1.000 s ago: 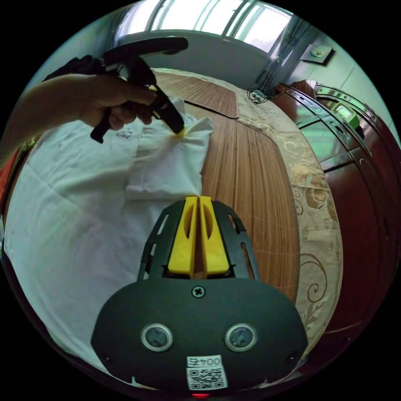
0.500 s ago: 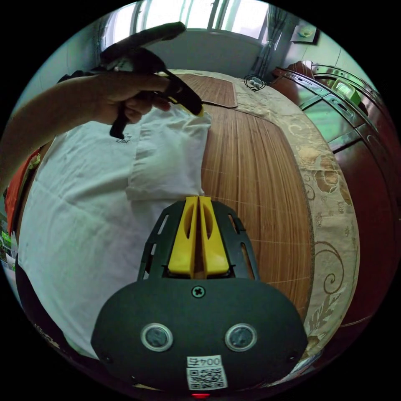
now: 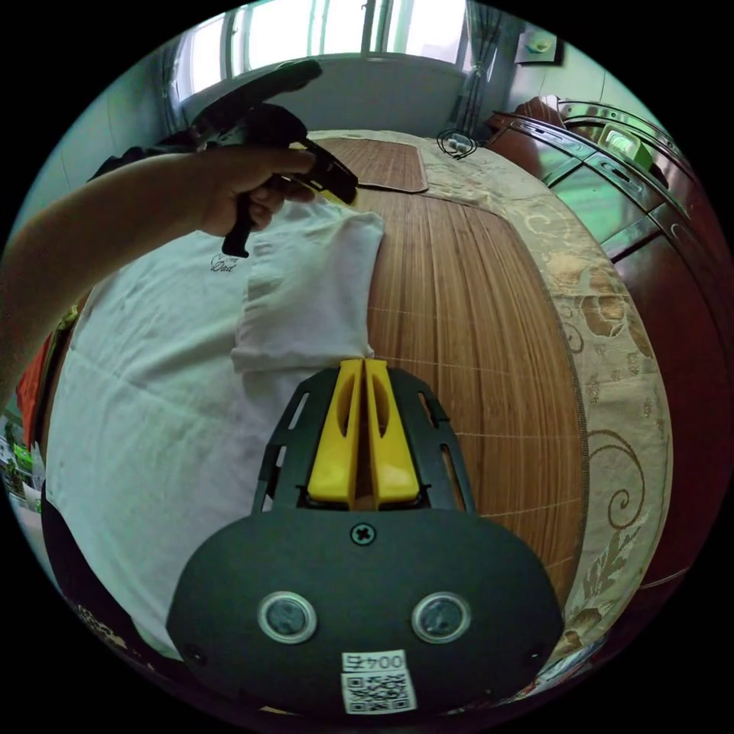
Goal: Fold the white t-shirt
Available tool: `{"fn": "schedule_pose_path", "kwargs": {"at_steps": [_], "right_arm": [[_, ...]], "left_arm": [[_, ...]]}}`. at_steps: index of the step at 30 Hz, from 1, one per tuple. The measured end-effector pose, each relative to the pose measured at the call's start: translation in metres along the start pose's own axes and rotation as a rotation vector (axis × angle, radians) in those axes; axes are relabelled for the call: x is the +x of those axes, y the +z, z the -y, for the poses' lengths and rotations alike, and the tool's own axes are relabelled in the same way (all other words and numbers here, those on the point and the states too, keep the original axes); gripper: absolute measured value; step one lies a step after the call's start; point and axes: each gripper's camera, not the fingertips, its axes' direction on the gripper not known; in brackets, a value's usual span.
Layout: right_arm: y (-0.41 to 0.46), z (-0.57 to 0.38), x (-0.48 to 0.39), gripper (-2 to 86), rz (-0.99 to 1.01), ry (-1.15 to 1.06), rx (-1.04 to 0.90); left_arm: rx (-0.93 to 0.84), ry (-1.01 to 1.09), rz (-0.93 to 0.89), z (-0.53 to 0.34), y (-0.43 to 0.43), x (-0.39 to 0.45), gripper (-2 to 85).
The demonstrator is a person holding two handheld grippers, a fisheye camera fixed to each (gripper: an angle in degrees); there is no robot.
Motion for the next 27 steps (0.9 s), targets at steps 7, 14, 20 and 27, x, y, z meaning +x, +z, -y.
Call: {"fn": "schedule_pose_path", "kwargs": {"at_steps": [7, 14, 20, 27], "right_arm": [[-0.006, -0.003, 0.0, -0.7, 0.006, 0.002, 0.001], [-0.046, -0.016, 0.002, -0.7, -0.215, 0.114, 0.189], [-0.069, -0.015, -0.026, -0.8, 0.043, 0.001, 0.206], [-0.058, -0.015, -0.041, -0.8, 0.027, -0.05, 0.149]], "left_arm": [[0.029, -0.094, -0.234, -0.038, -0.04, -0.032, 0.6], [0.128, 0.209, 0.229, -0.197, -0.132, 0.001, 1.5], [0.048, 0.087, 0.514, -0.336, -0.185, -0.067, 7.0], [-0.006, 0.031, 0.755, -0.381, -0.216, -0.14, 14.0]]}}
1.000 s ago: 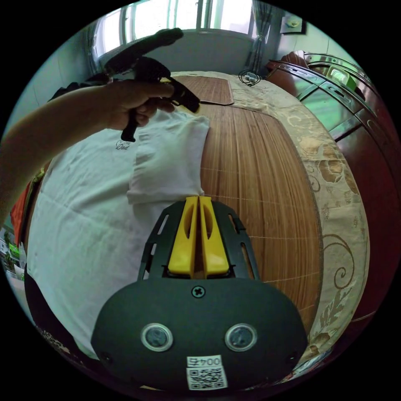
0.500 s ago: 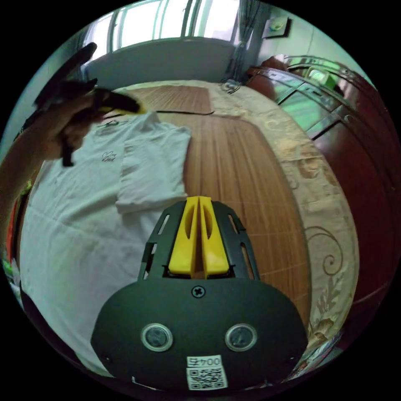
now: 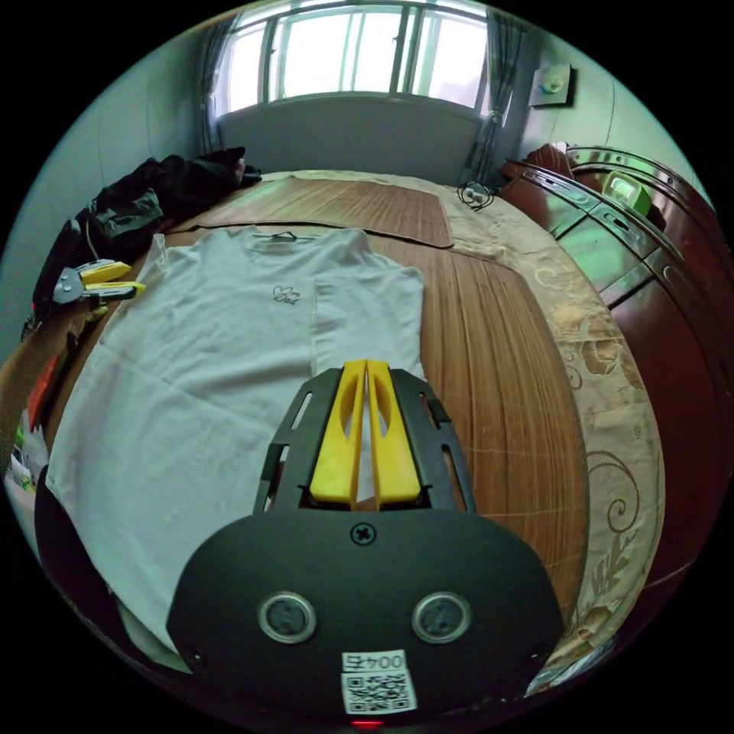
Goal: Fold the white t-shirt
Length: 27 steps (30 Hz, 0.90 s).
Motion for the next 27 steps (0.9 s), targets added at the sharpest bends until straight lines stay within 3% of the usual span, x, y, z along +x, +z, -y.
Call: {"fn": "schedule_pose_path", "kwargs": {"at_steps": [9, 15, 22, 27], "right_arm": [[0.012, 0.004, 0.013, -0.7, 0.043, 0.063, -0.05], [0.009, 0.01, 0.01, -0.8, 0.034, 0.048, -0.058], [0.005, 0.02, 0.014, -0.8, 0.062, 0.067, -0.06], [0.003, 0.028, 0.018, -0.8, 0.089, 0.093, -0.065]], "left_arm": [[-0.096, 0.035, -0.065, -0.017, 0.029, -0.031, 13.4], [-0.097, -0.032, -0.023, -0.041, 0.027, -0.049, 6.2], [0.112, -0.172, -0.078, -0.102, -0.022, -0.093, 2.0], [0.318, -0.132, -0.118, -0.148, -0.065, -0.103, 1.2]]}}
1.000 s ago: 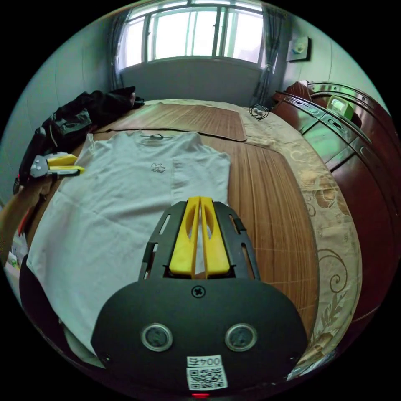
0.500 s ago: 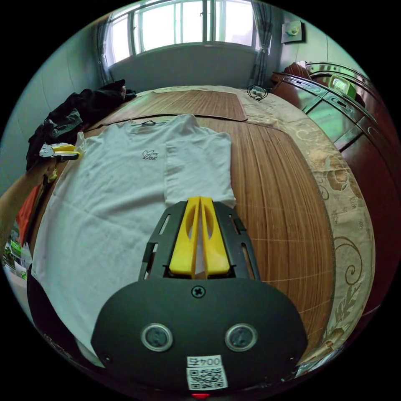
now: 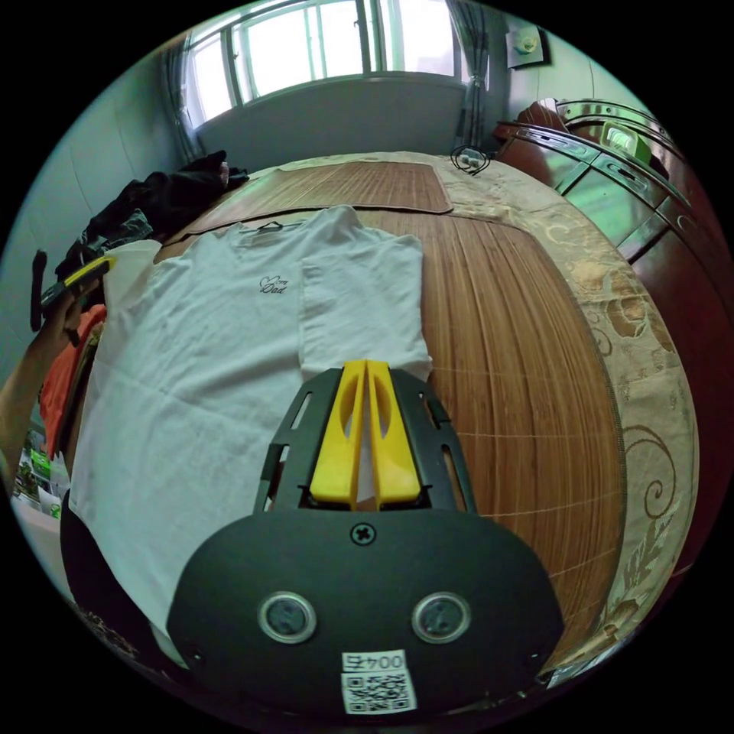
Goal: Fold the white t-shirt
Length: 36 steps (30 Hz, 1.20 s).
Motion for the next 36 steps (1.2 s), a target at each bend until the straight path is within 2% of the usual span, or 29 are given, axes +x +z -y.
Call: {"fn": "schedule_pose_path", "kwargs": {"at_steps": [2, 8, 11, 13, 15, 20, 23, 25, 28, 31, 36], "right_arm": [[-0.001, 0.005, -0.001, -0.8, 0.006, 0.004, -0.003], [-0.003, 0.019, -0.008, -0.7, -0.006, -0.004, -0.018], [-0.003, 0.027, -0.012, -0.7, -0.009, -0.009, -0.034], [-0.003, 0.033, -0.014, -0.7, -0.008, -0.01, -0.042], [-0.004, 0.038, -0.016, -0.7, -0.005, -0.01, -0.048], [-0.009, 0.054, -0.022, -0.7, 0.0, -0.007, -0.045], [-0.021, 0.059, -0.027, -0.8, -0.035, 0.003, 0.012], [-0.036, 0.061, -0.034, -0.8, -0.057, 0.015, 0.052], [-0.063, 0.073, -0.054, -0.8, 0.063, 0.018, 0.087], [-0.073, 0.103, -0.091, -0.8, 0.225, -0.01, 0.048], [-0.073, 0.195, -0.18, -0.7, 0.357, -0.137, 0.009]], "left_arm": [[0.055, 0.054, 0.008, -0.012, -0.017, 0.006, 1.1], [0.132, 0.441, 0.093, -0.06, -0.036, 0.073, 1.7], [0.07, 0.601, 0.061, -0.084, -0.022, 0.107, 3.0], [-0.04, 0.698, 0.014, -0.1, 0.0, 0.12, 5.3], [-0.093, 0.732, 0.015, -0.108, 0.01, 0.12, 7.5], [-0.073, 0.716, 0.037, -0.109, -0.007, 0.093, 12.0], [-0.065, 0.672, 0.024, -0.119, -0.026, 0.066, 13.5], [-0.113, 0.532, -0.058, -0.137, -0.04, 0.031, 13.6], [-0.148, 0.323, -0.151, -0.168, -0.047, -0.009, 12.8], [-0.137, -0.029, -0.311, -0.226, -0.034, -0.066, 10.4], [-0.061, -0.273, -0.448, -0.267, 0.004, -0.118, 8.1]]}}
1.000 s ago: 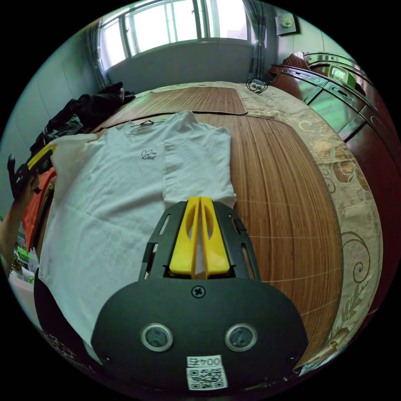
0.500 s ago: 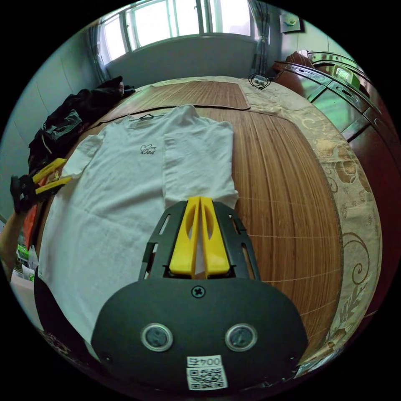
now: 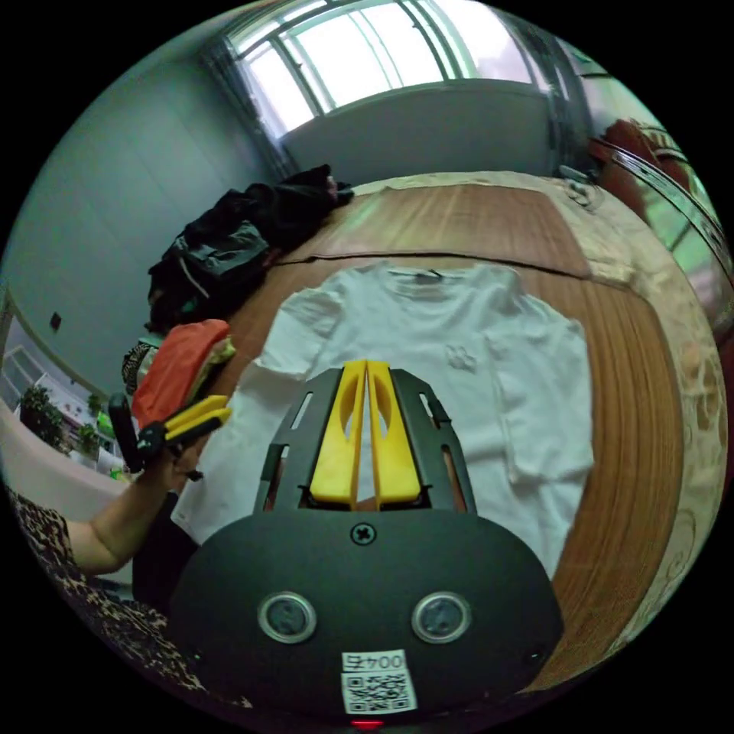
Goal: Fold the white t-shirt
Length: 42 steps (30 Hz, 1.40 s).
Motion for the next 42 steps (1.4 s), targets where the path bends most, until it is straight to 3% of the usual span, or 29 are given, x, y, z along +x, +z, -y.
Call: {"fn": "schedule_pose_path", "kwargs": {"at_steps": [8, 16, 22, 29, 42], "right_arm": [[0.156, 0.199, -0.126, -0.8, -0.174, -0.24, -0.235], [0.276, 0.271, -0.145, -0.8, -0.174, -0.18, -0.474], [0.279, 0.306, -0.131, -0.7, -0.145, -0.09, -0.314], [0.239, 0.329, -0.097, 1.5, 0.128, -0.016, -0.285], [0.231, 0.305, -0.088, 9.0, 0.127, -0.126, -0.423]], "left_arm": [[-0.09, -0.233, -0.018, -0.005, 0.037, -0.093, 2.3], [-0.209, -0.345, -0.217, -0.019, 0.071, -0.175, 0.9], [-0.219, -0.317, -0.214, -0.023, 0.08, -0.2, 0.4], [-0.213, -0.323, -0.195, -0.031, 0.089, -0.223, 0.2], [-0.21, -0.35, -0.239, -0.042, 0.108, -0.257, 0.2]]}}
